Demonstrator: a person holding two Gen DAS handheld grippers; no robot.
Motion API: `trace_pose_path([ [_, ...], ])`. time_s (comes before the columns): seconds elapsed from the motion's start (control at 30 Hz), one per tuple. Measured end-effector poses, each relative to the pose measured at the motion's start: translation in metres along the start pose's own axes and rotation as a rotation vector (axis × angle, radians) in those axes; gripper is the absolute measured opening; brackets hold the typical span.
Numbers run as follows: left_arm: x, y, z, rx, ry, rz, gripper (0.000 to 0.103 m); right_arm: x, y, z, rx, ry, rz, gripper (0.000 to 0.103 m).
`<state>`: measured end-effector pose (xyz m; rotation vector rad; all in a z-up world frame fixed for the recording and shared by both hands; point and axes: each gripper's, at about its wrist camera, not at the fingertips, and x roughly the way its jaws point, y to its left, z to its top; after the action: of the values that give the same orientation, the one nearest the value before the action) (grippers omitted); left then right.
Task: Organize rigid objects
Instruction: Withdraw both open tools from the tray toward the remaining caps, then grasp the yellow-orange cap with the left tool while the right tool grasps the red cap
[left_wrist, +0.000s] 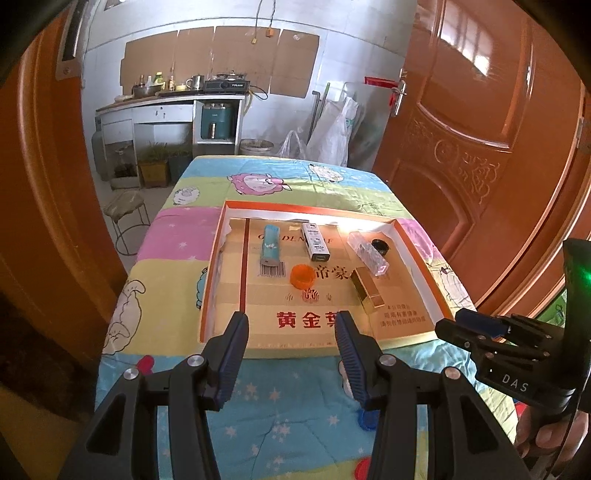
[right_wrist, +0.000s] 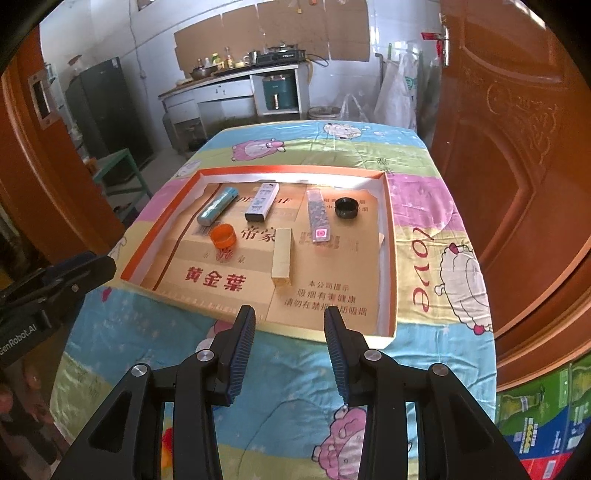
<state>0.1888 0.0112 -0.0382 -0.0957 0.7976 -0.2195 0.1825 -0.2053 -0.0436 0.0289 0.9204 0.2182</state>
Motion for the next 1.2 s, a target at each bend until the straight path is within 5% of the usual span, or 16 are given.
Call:
trace_pose_path([
  [1.1,-0.055,0.009,-0.088,0.019,-0.02,0.041,0.048,-0.021,0.056,-0.098,-0.021,0.05,0.064,0.04],
  [1.2,-0.056,0.013,-0.095,0.014,-0.015,0.042,0.048,-0.014,0.067,-0.106,-0.035,0.064,0.073,0.048],
])
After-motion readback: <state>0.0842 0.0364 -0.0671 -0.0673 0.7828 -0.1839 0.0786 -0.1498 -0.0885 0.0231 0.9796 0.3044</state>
